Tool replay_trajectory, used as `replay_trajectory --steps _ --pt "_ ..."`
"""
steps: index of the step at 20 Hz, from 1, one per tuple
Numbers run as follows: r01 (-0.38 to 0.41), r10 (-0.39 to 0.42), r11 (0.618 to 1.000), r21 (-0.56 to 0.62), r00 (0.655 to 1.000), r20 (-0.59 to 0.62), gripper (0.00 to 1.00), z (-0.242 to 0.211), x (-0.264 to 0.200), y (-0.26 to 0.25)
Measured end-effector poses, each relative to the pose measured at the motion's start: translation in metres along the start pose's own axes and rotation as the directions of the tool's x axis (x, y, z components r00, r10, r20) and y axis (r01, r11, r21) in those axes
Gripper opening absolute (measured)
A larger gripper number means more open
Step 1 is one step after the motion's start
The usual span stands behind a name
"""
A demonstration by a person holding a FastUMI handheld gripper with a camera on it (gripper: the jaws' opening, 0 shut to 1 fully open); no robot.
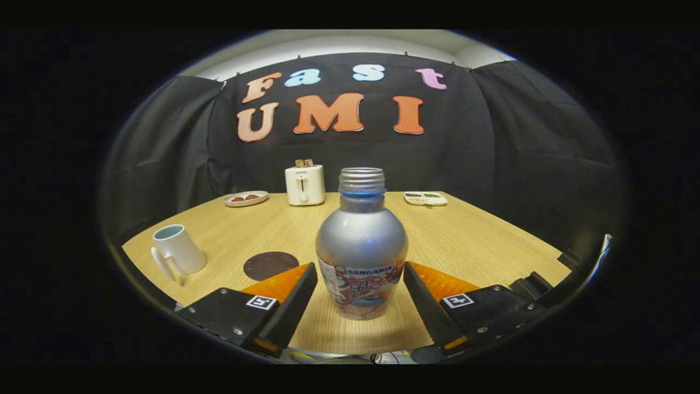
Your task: Take the bottle from table, then pour the juice into the cup, finally place the bottle on the coaster
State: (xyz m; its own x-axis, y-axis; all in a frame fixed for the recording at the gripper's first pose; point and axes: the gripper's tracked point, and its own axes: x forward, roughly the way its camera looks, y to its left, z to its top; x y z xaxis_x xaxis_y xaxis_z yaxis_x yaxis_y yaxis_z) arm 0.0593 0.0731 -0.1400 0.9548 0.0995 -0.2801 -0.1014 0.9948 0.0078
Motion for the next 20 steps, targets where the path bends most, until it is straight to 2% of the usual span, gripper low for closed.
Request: replay_trajectory --steps 3,4,8,14,20 --pt "0.005 -0.005 1.000 0.002 1.000 -0.020 0.86 -0.006 0.001 0.000" --pt "0.005 -0.005 1.000 0.002 1.000 -0.017 0.81 -0.006 0.001 0.000" --pt "0.014 -0.014 1.000 -0.010 0.999 -0.029 0.76 -0.004 -0.001 0.002" --pt "0.013 -0.012 0.999 -0.049 1.000 0.022 0.75 0.023 -0.012 0.015" --pt "0.017 -0.009 0.984 -0.175 0.999 0.047 0.76 0.042 -0.016 0.040"
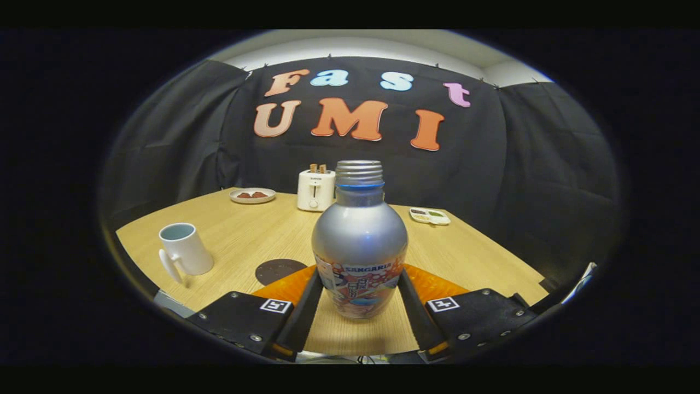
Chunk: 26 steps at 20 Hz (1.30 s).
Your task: Take the bottle from table, then pour the juice into the cup, finally place the bottle on the coaster
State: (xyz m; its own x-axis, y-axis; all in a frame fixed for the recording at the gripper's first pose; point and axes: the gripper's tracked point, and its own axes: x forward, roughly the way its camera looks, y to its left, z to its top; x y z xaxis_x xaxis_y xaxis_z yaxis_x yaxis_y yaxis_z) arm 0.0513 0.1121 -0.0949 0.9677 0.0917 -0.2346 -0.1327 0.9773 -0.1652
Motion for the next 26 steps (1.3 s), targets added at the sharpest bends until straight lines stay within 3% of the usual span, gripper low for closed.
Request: replay_trajectory --steps 11,15,24,26 --pt "0.041 -0.031 0.964 -0.263 0.999 0.042 0.76 0.039 0.003 0.043" --pt "0.009 -0.003 0.948 -0.319 1.000 0.020 0.76 0.040 0.007 0.068" --pt "-0.018 0.020 0.868 -0.496 1.000 -0.002 0.76 0.041 0.018 0.115" --pt "-0.009 0.014 0.834 -0.551 1.000 0.005 0.76 0.042 0.020 0.121"
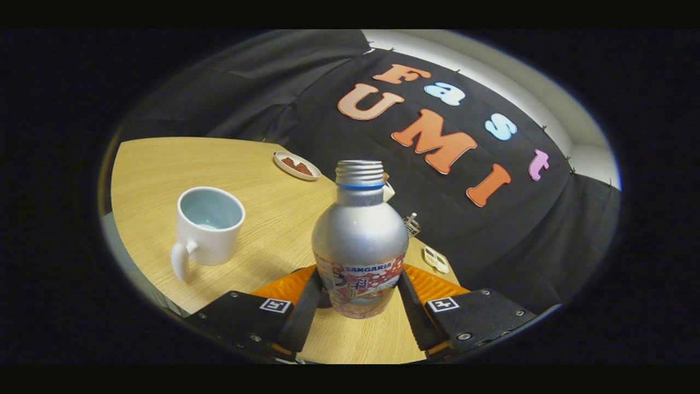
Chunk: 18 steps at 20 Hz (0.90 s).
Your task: Take the bottle from table, then pour the juice into the cup, finally place the bottle on the coaster
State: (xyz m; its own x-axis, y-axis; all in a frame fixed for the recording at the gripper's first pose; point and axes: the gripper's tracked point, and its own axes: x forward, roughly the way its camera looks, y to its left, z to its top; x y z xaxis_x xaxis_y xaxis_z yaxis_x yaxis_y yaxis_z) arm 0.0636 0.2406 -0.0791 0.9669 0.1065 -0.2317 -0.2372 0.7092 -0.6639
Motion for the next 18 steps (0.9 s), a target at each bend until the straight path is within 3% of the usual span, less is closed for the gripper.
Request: replay_trajectory --steps 11,18 --pt "0.060 -0.056 0.951 -0.303 0.998 0.025 0.75 0.015 0.000 0.009" --pt "0.059 -0.054 0.910 -0.410 0.998 0.026 0.75 0.019 -0.002 0.015"
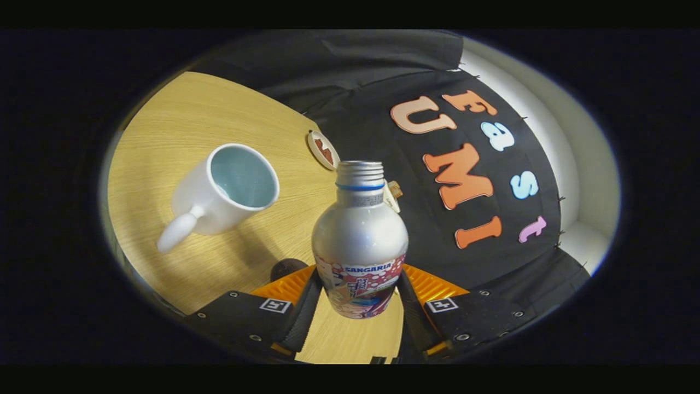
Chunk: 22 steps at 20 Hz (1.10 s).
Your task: Take the bottle from table, then pour the juice into the cup, finally place the bottle on the coaster
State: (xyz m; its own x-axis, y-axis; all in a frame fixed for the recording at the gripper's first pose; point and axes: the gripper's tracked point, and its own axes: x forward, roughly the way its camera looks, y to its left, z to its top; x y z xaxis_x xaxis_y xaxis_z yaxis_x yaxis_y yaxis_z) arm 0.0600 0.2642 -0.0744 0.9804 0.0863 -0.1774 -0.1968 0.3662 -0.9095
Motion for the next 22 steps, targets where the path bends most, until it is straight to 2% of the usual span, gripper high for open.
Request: replay_trajectory --steps 9,12,22 --pt "0.025 -0.021 0.985 -0.172 0.999 0.024 0.75 0.014 -0.002 -0.003" --pt "0.061 -0.054 0.969 -0.238 0.998 0.034 0.75 0.018 -0.002 -0.014" --pt "0.064 -0.052 0.926 -0.371 0.998 0.044 0.75 0.025 -0.004 -0.013"
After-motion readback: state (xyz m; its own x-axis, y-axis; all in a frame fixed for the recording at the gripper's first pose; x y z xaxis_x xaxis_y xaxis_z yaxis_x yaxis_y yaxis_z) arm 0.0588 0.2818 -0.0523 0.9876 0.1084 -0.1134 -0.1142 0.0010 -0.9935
